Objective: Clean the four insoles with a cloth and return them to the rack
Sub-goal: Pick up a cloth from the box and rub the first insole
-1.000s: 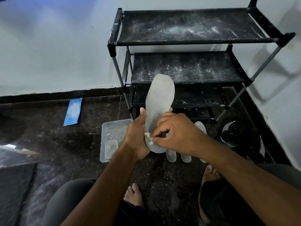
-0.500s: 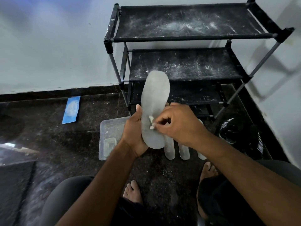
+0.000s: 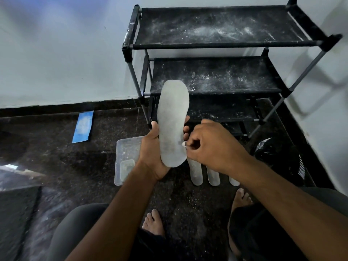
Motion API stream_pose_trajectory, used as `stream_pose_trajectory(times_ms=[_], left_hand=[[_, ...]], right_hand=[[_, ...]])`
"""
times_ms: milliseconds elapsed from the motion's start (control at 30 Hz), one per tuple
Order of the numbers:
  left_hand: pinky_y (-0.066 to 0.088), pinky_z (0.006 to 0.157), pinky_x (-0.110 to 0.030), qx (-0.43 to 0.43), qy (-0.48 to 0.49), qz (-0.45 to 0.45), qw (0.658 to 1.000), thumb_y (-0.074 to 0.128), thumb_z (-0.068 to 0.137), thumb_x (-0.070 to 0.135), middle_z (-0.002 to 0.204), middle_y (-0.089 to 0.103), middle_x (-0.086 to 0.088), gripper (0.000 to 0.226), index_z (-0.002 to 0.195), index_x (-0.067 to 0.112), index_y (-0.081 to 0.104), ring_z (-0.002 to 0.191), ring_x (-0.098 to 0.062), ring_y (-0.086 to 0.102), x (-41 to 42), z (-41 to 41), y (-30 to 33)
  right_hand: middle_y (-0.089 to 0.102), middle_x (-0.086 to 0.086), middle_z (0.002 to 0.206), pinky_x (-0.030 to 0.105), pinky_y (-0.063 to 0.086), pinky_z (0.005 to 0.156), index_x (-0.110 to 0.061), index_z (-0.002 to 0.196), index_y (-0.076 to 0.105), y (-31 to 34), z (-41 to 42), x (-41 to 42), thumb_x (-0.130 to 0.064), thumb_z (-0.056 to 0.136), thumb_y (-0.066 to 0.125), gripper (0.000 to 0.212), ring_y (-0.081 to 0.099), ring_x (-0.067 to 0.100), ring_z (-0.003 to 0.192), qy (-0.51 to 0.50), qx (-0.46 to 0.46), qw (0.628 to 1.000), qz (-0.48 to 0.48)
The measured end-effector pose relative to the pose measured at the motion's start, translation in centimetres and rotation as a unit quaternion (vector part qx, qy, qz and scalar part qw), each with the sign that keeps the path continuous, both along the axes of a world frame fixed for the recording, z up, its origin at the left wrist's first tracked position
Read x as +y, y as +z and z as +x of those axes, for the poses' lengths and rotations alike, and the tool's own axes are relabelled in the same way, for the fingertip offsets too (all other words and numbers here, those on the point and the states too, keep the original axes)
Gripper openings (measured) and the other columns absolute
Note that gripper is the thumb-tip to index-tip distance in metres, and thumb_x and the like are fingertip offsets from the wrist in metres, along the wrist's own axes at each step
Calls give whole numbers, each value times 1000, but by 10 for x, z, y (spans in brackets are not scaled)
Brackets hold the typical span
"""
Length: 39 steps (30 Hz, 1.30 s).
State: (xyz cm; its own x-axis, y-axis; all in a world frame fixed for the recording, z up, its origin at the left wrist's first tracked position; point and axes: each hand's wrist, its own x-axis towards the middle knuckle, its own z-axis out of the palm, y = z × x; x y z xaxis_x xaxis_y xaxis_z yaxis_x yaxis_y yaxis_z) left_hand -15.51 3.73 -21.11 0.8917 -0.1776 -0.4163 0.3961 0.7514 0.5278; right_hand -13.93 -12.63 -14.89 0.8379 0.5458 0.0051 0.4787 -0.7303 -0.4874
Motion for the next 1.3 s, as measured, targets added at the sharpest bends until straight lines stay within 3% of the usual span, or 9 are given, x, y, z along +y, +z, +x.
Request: stream_pose_trajectory(times_ms=[133, 367, 533, 633, 800, 900, 1033, 1200, 1300], left_hand=[[48, 107, -39, -2, 29, -13, 999, 17, 107, 60, 158, 44, -14, 77, 150, 3, 46, 149, -27, 38, -1, 1, 5], [62, 82, -34, -20, -9, 52, 998, 22, 106, 60, 120, 72, -16, 77, 115, 7, 78, 103, -25, 73, -6, -5, 8], [58, 96, -36, -14, -23, 48, 998, 22, 105, 63, 137, 65, -15, 77, 138, 6, 62, 122, -26, 64, -8, -3, 6], [57, 98, -38, -5, -12, 49, 999, 21, 105, 65, 149, 55, -17, 79, 144, 6, 56, 131, -29, 56, -4, -3, 4], [59, 93, -36, -17, -18, 68, 997, 22, 106, 60, 133, 67, -16, 74, 130, 7, 67, 113, -26, 69, -7, -4, 5], [57, 99, -38, -14, -27, 67, 997, 22, 106, 62, 140, 63, -17, 76, 136, 6, 64, 121, -28, 66, -9, -3, 5], [57, 99, -38, -10, -24, 46, 999, 21, 106, 64, 148, 56, -16, 78, 145, 6, 55, 132, -28, 58, -6, -3, 4], [56, 98, -38, -15, -18, 50, 998, 22, 106, 61, 146, 58, -15, 75, 145, 6, 53, 126, -27, 62, -6, -3, 4], [54, 103, -40, -2, -11, 45, 999, 24, 105, 65, 152, 51, -17, 77, 145, 7, 55, 125, -27, 60, -4, -1, 2]], right_hand=[[58, -9, 72, 29, 46, 68, -17, 75, 71, 5, -5, 7, -24, 79, 68, 9, 43, 8, 78, -28, -63, 996, 61], [62, -7, 72, 21, 41, 66, -15, 76, 72, -9, -6, 11, -25, 82, 73, 12, 47, 8, 76, -56, -85, 983, 153], [68, -8, 73, 21, 46, 66, -15, 78, 78, -13, -16, 18, -23, 81, 78, 8, 59, 5, 72, 36, 70, 981, 176], [69, -13, 68, 9, 43, 63, -17, 78, 80, 2, -10, 7, -25, 80, 79, 8, 63, -1, 65, 78, 154, 969, 174], [70, -14, 73, 7, 45, 71, -16, 81, 79, -4, -1, 6, -22, 80, 79, 7, 64, 2, 70, -35, 50, 974, 217], [68, -10, 73, 16, 51, 68, -17, 79, 78, -11, -14, 15, -24, 81, 79, 8, 62, 5, 66, 11, 105, 977, 187], [72, -9, 70, 9, 41, 55, -14, 79, 79, 4, -9, 5, -21, 79, 80, 7, 60, -2, 57, 84, 208, 963, 147], [66, -14, 73, 9, 38, 60, -20, 80, 77, -4, 1, 2, -26, 81, 78, 7, 60, 0, 65, -37, 51, 991, 119], [69, -8, 74, 15, 44, 61, -17, 79, 76, -11, -9, 8, -26, 81, 77, 10, 62, 4, 63, 17, 103, 990, 92]])
